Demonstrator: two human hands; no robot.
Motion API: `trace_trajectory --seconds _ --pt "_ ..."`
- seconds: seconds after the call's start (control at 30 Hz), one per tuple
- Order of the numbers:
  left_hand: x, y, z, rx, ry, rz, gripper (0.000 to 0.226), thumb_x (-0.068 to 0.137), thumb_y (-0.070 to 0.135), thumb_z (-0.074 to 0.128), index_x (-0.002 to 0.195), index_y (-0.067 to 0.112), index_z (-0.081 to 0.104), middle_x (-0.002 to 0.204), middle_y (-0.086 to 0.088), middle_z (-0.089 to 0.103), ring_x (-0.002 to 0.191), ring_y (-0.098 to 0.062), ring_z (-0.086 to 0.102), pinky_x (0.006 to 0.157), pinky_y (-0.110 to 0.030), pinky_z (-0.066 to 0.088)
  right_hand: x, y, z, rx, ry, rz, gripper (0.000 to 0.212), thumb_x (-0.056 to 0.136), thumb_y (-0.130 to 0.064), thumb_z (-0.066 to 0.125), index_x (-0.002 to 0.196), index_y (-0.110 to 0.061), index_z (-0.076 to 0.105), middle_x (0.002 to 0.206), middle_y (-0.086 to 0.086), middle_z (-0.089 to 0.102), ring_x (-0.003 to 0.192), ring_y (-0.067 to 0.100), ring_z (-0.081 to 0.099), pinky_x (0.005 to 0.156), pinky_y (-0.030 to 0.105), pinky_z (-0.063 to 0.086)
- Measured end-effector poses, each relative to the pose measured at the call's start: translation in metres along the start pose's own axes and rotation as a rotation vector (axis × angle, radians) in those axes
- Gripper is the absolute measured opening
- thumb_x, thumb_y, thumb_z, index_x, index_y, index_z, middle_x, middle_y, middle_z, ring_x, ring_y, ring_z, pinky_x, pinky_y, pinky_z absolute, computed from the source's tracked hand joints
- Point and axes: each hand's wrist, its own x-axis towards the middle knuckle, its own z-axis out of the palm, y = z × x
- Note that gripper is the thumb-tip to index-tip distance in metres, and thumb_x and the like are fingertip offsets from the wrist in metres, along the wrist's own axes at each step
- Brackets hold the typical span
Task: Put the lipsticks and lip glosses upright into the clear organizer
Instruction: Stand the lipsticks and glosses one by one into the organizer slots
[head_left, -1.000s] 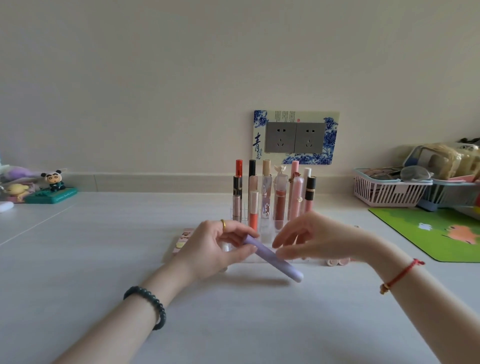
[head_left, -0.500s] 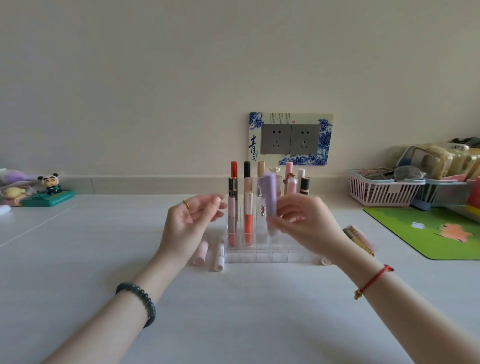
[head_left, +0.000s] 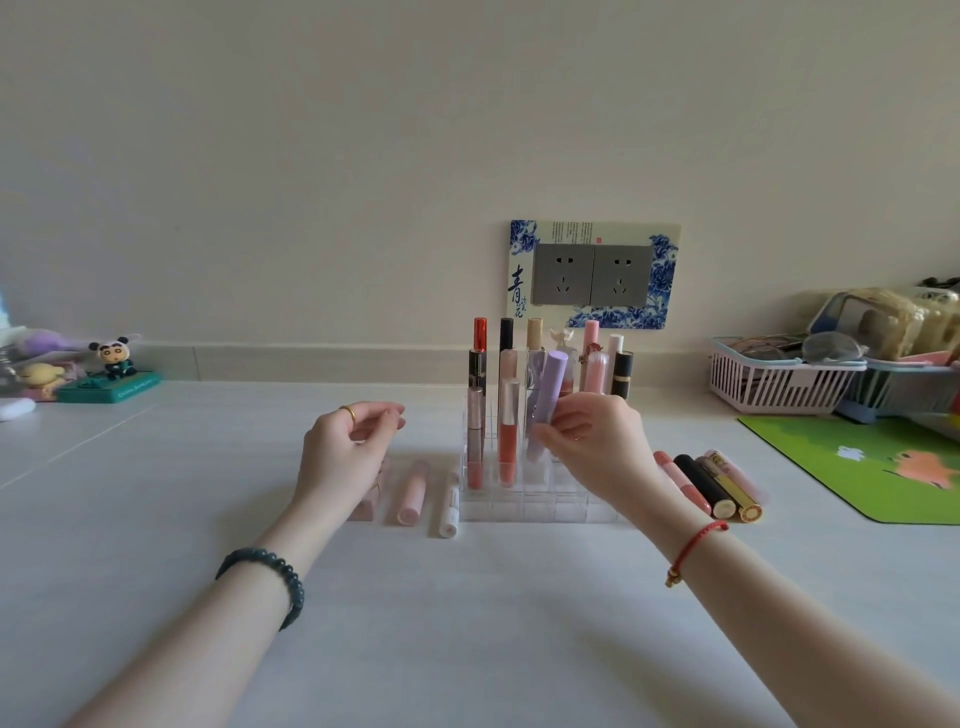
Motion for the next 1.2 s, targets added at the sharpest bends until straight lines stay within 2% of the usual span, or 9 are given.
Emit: trace_trajectory --seconds 0.13,0.27,0.63,0.73,0.83,0.9,0.97,1.1,1.2 --pt "0.004 -0.004 -0.001 0.003 0.028 0.001 0.013 0.089 0.020 0.054 0.091 0.018 0.066 0.083 0.012 0.066 0.056 0.015 0.055 0.045 -0.007 0.043 -0.001 0.003 0.003 -0.042 -0.023 0.008 0.014 0.080 -0.014 0.065 0.090 -0.007 0.071 0.083 0.005 0.072 0.069 0.012 0.065 0.068 0.019 0.054" --pt "0.006 -0.007 -0.002 0.013 0.020 0.002 0.012 0.089 0.020 0.054 0.088 0.021 0.066 0.083 0.010 0.067 0.061 0.019 0.055 0.043 -0.003 0.039 -0.003 0.005 0.006 -0.066 -0.035 0.021 0.017 0.080 -0.017 0.065 0.093 -0.008 0.071 0.079 -0.004 0.064 0.059 -0.005 0.050 0.051 -0.002 0.040" --pt "0.006 -0.009 -0.001 0.003 0.006 -0.025 0.014 0.089 0.020 0.053 0.092 0.020 0.066 0.085 0.010 0.067 0.053 0.013 0.055 0.040 -0.005 0.039 -0.003 0.013 0.014 -0.148 -0.035 0.021 0.020 0.078 -0.025 0.067 0.093 -0.012 0.071 0.087 0.003 0.070 0.072 0.008 0.056 0.059 0.009 0.040" --pt "0.006 -0.008 -0.001 0.004 0.005 -0.020 0.013 0.089 0.020 0.053 0.091 0.020 0.066 0.084 0.011 0.067 0.055 0.014 0.055 0.042 -0.003 0.039 -0.005 0.013 0.014 -0.168 -0.048 0.018 0.022 0.079 -0.025 0.066 0.096 -0.012 0.071 0.089 0.001 0.068 0.073 0.007 0.053 0.058 0.008 0.039" --pt "0.006 -0.007 -0.001 0.008 0.007 -0.011 0.013 0.089 0.020 0.053 0.089 0.020 0.066 0.083 0.011 0.066 0.060 0.015 0.056 0.043 -0.003 0.039 -0.005 0.013 0.015 -0.179 -0.046 0.022 0.023 0.079 -0.026 0.066 0.096 -0.012 0.071 0.091 0.002 0.069 0.077 0.010 0.054 0.066 0.017 0.045" --pt "0.006 -0.007 -0.001 0.006 0.007 -0.008 0.013 0.089 0.019 0.053 0.088 0.020 0.066 0.083 0.011 0.066 0.065 0.006 0.059 0.043 -0.002 0.039 -0.005 0.014 0.015 -0.180 -0.042 0.025 0.022 0.079 -0.027 0.066 0.095 -0.012 0.071 0.090 0.002 0.069 0.077 0.011 0.054 0.069 0.021 0.046" --pt "0.006 -0.007 -0.002 0.008 0.007 -0.005 0.013 0.089 0.019 0.053 0.088 0.020 0.066 0.084 0.010 0.067 0.068 0.000 0.059 0.045 -0.002 0.040 -0.004 0.015 0.015 -0.187 -0.040 0.026 0.023 0.079 -0.028 0.066 0.094 -0.012 0.071 0.090 0.003 0.069 0.077 0.011 0.054 0.069 0.022 0.046" --pt "0.006 -0.007 -0.002 0.013 0.004 -0.005 0.013 0.089 0.019 0.053 0.089 0.021 0.066 0.083 0.010 0.067 0.056 0.012 0.056 0.043 -0.002 0.040 -0.003 0.016 0.016 -0.195 -0.049 0.034 0.025 0.079 -0.029 0.066 0.095 -0.011 0.071 0.091 0.003 0.069 0.076 0.009 0.053 0.064 0.017 0.040" --pt "0.006 -0.007 -0.002 0.021 0.003 -0.003 0.013 0.090 0.020 0.053 0.089 0.020 0.066 0.084 0.010 0.067 0.057 0.008 0.057 0.042 -0.002 0.040 -0.003 0.016 0.016 -0.198 -0.058 0.038 0.025 0.079 -0.029 0.066 0.095 -0.010 0.070 0.093 0.004 0.069 0.076 0.008 0.053 0.060 0.013 0.039"
